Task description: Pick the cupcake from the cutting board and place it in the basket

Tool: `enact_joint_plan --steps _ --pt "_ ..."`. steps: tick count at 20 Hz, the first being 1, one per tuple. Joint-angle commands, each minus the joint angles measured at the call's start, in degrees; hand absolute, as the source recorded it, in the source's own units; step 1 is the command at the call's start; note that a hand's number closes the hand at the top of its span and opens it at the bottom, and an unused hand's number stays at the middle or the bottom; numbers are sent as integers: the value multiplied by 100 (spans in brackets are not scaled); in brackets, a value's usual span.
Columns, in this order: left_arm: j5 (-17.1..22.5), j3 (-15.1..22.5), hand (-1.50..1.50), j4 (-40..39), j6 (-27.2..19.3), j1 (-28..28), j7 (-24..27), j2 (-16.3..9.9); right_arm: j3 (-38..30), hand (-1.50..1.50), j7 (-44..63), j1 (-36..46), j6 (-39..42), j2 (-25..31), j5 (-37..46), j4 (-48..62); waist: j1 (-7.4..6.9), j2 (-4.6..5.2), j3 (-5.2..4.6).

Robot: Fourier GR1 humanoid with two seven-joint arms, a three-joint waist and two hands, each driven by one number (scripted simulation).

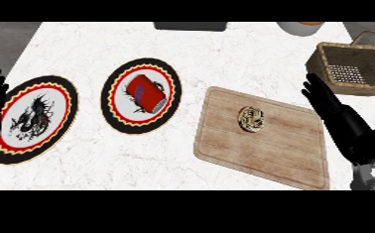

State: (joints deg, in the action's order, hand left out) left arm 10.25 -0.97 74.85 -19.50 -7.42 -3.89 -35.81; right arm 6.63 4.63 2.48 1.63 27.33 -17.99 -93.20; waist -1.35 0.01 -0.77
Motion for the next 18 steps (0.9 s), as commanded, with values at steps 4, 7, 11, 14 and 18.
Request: enact_joint_plan --steps 4,7,11,14,18 --pt "63 809 0 924 867 -391 474 486 -241 150 -698 786 638 -51 -183 706 61 33 92" --pt "229 1291 0 1153 1361 -679 547 778 485 150 -1487 1428 1193 180 636 -64 -4 7 87" --pt "133 1598 0 1046 1490 -584 823 1093 1576 -150 -2180 1083 136 -1343 1685 364 36 34 77" --pt "296 1375 0 1009 1650 -476 859 968 1925 -150 -1748 1001 -1289 -1819 2851 474 95 -6 67" --pt "166 1493 0 1349 1540 -345 646 973 1879 -150 -510 1390 -1972 -1497 3970 441 121 -46 62"
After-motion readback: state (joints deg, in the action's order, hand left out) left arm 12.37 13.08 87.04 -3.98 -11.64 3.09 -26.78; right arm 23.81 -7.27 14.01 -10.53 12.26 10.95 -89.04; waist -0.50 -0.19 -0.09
